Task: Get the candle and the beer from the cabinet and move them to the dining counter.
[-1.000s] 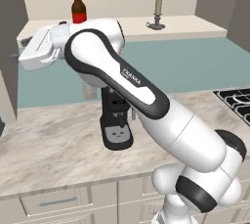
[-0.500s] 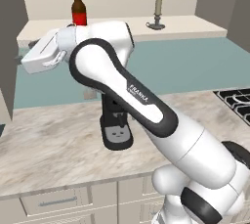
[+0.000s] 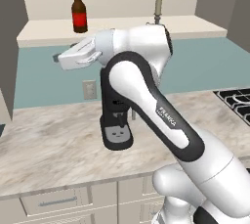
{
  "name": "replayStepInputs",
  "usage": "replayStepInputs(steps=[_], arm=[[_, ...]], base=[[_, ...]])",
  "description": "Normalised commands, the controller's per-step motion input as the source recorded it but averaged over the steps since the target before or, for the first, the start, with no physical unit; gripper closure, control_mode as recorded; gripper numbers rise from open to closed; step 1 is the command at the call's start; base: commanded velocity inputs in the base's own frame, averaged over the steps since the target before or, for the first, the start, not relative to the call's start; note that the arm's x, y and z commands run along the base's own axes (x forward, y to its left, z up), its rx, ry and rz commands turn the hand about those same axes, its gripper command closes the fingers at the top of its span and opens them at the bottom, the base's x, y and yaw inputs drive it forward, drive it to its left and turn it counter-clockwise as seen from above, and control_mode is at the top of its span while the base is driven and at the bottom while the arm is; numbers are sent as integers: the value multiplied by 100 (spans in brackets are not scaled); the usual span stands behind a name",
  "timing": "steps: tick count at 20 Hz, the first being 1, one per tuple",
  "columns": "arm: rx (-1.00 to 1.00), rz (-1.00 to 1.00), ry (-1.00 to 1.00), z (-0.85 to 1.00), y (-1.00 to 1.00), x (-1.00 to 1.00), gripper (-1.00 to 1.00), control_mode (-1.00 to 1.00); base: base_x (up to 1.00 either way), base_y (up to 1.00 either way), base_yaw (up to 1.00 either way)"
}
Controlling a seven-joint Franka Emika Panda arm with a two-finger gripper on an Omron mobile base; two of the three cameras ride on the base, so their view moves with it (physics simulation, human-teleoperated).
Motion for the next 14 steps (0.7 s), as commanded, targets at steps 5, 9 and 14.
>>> replayStepInputs(steps=[5, 9, 14], arm=[[0, -23, 12, 0, -64, 1, -100, -100], [0, -19, 7, 0, -54, 3, -100, -100], [-6, -17, 2, -7, -34, 4, -100, -100]], base=[[0, 0, 0], [0, 0, 0], [0, 0, 0]])
